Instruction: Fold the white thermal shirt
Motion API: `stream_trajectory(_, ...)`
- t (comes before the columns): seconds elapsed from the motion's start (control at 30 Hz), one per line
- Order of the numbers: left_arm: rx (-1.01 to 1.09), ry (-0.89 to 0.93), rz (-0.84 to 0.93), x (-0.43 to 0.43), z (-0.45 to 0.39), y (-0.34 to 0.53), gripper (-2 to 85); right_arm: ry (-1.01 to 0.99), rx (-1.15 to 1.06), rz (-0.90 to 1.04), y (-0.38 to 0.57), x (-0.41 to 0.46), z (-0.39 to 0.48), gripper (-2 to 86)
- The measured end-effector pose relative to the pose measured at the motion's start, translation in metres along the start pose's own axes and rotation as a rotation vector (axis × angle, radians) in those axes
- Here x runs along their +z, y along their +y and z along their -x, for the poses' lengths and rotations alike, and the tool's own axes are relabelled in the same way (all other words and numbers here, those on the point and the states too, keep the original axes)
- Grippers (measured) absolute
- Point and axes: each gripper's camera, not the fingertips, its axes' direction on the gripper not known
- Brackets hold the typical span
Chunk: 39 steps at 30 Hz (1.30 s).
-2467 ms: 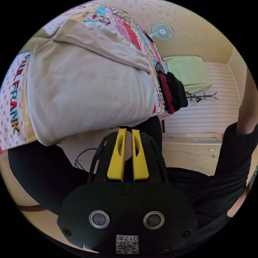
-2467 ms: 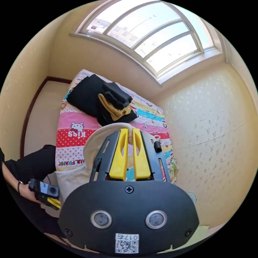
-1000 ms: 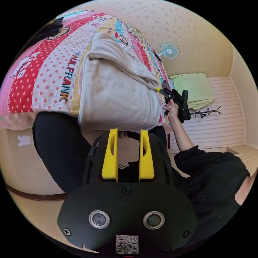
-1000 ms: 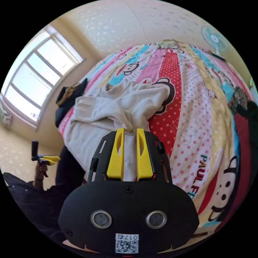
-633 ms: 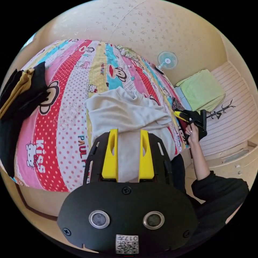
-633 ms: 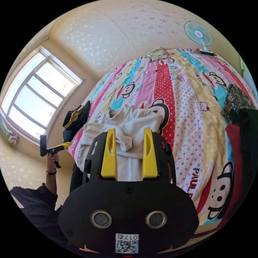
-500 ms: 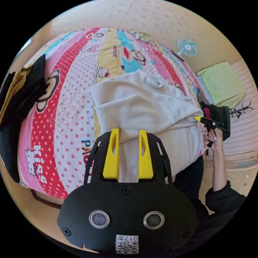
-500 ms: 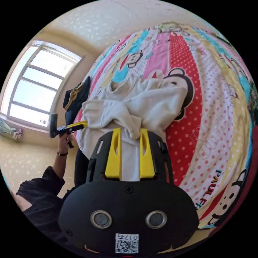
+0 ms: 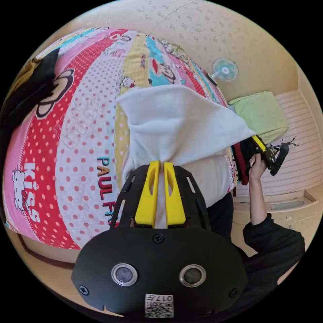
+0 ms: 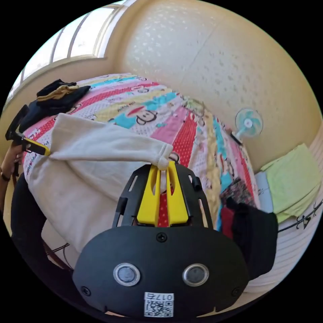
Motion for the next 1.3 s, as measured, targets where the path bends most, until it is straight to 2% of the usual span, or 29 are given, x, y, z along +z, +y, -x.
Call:
stream_trajectory(0.03, -0.006, 0.044, -0.042, -0.007, 0.003, 0.008, 3.7, -0.057, 0.044, 0.129, 0.016, 0.03, -0.008, 4.8)
stream_trajectory(0.1, -0.02, 0.045, -0.027, -0.02, 0.005, 0.013, 4.6, -0.144, 0.147, 0.026, 0.044, 0.022, -0.029, 4.6)
stream_trajectory(0.2, 0.002, -0.057, -0.061, -0.057, 0.004, 0.013, 11.5, -0.252, 0.222, -0.045, 0.059, -0.012, -0.072, 4.2)
stream_trajectory(0.3, 0.013, -0.192, -0.158, -0.091, 0.002, -0.001, 18.7, -0.238, 0.351, 0.018, 0.052, -0.018, -0.119, 15.0)
stream_trajectory(0.33, 0.004, -0.239, -0.188, -0.098, 0.002, -0.01, 20.3, -0.221, 0.397, 0.057, 0.048, -0.015, -0.137, 22.1)
stream_trajectory(0.37, 0.001, -0.258, -0.205, -0.1, 0.002, -0.015, 20.7, -0.209, 0.412, 0.077, 0.046, -0.013, -0.151, 24.0)
stream_trajectory(0.5, -0.051, -0.429, -0.314, -0.086, 0.005, -0.044, 22.0, -0.201, 0.485, 0.082, 0.047, 0.0, -0.188, 27.0)
stream_trajectory(0.57, -0.099, -0.515, -0.309, -0.059, 0.014, -0.051, 22.2, -0.117, 0.57, 0.043, 0.057, 0.016, -0.204, 27.5)
stream_trajectory(0.6, -0.14, -0.545, -0.25, -0.032, 0.025, -0.055, 22.6, -0.112, 0.587, 0.047, 0.061, 0.023, -0.206, 27.6)
stream_trajectory(0.67, -0.111, -0.646, -0.319, -0.018, 0.014, -0.046, 23.4, -0.139, 0.591, 0.126, 0.077, 0.062, -0.204, 27.6)
stream_trajectory(0.73, -0.121, -0.714, -0.307, -0.014, 0.002, -0.048, 23.6, -0.036, 0.585, 0.061, 0.082, 0.053, -0.193, 27.5)
stream_trajectory(0.9, -0.145, -0.627, -0.299, -0.018, 0.01, -0.049, 23.9, -0.023, 0.571, 0.085, 0.08, 0.053, -0.198, 27.0)
stream_trajectory(1.3, -0.132, -0.658, -0.308, -0.012, 0.001, -0.054, 24.0, -0.047, 0.58, 0.078, 0.087, 0.049, -0.214, 26.9)
